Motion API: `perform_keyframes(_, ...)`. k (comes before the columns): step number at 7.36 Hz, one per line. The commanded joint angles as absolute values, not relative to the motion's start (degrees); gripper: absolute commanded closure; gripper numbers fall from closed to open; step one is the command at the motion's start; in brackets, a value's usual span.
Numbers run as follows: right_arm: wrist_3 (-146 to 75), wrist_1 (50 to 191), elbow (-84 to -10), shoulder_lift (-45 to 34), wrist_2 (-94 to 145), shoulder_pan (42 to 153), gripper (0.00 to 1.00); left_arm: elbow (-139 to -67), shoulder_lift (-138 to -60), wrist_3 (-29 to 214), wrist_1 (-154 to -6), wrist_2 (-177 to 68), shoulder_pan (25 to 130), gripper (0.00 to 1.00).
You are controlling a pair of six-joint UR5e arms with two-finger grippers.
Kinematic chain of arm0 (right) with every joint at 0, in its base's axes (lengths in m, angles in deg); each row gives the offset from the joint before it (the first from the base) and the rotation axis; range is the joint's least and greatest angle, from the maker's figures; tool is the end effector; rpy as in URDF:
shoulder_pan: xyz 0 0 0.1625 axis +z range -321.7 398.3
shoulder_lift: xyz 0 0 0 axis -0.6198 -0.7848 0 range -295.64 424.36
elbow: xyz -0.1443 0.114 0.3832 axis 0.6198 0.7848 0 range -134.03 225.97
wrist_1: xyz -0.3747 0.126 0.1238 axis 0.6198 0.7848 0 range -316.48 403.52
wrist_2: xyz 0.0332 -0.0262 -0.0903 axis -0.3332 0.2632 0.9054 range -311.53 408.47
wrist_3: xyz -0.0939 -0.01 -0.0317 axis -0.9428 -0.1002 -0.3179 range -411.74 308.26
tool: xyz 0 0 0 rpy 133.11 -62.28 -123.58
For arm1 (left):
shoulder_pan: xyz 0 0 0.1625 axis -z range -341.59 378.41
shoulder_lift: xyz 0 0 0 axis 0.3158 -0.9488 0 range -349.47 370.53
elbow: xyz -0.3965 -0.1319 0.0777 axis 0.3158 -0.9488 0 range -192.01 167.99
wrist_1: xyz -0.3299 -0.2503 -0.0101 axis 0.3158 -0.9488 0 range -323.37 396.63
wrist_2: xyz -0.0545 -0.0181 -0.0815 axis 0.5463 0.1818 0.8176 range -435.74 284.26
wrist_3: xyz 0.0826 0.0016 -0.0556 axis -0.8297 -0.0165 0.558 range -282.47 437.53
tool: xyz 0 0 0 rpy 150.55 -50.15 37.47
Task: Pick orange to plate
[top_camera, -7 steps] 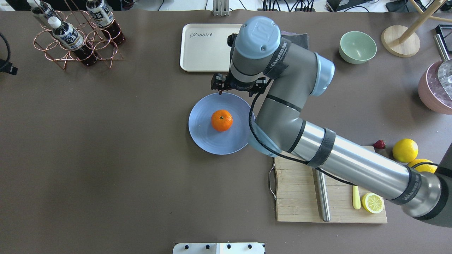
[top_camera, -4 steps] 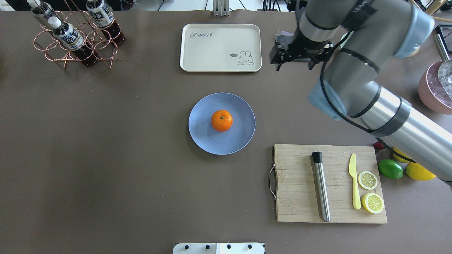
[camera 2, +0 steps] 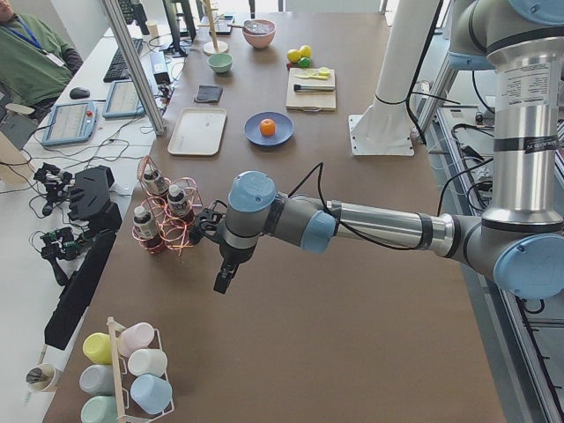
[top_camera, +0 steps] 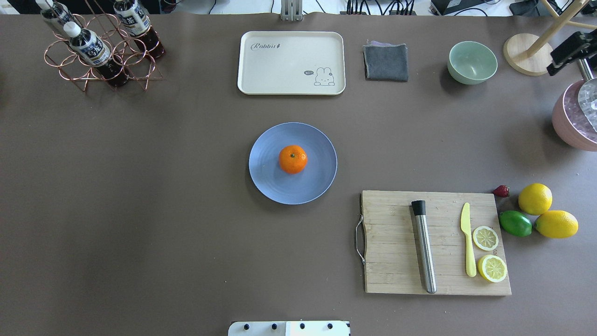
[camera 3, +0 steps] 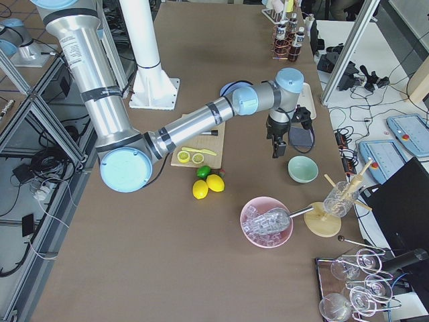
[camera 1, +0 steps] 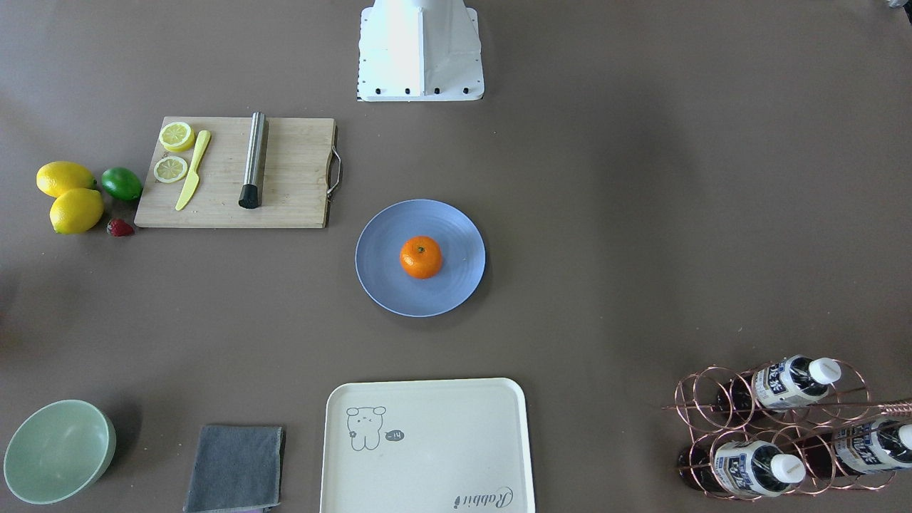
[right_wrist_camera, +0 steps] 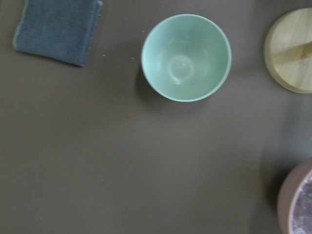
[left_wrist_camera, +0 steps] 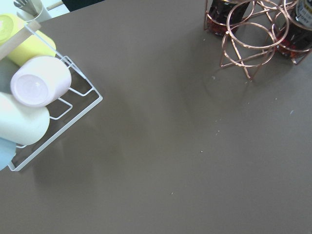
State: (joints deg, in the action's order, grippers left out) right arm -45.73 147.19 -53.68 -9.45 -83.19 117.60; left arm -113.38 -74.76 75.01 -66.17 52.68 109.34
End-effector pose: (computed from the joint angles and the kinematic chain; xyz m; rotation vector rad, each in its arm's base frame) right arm -0.0426 -0.5870 0.4516 0.0956 -0.7468 -0.1551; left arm -0.0790 -0.4735 0.5809 0.3467 0.6540 0.1404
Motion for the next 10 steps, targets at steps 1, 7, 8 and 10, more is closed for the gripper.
perform_keyframes(1,-53.4,146.4,-52.6,-16.9,-83.2,124.0,0.0,-112.1,-73.7,73.9,-65.5,52.8,110.4,0.02)
perform_keyframes(7,-53.3,140.5,-51.3,-24.3,-83.3,127.5,0.0,-109.5,-73.6,74.0,-65.7,52.8,110.4,0.02)
perform_keyframes(8,-53.1,140.5,-51.3,-24.8,-83.3,127.6,0.0,-109.5,-73.6,74.1,-65.7,52.8,110.4,0.02)
perform_keyframes(10,-53.0,140.5,-51.3,-24.9,-83.6,127.9,0.0,-109.6,-73.7,74.0,-65.8,52.8,110.4,0.02)
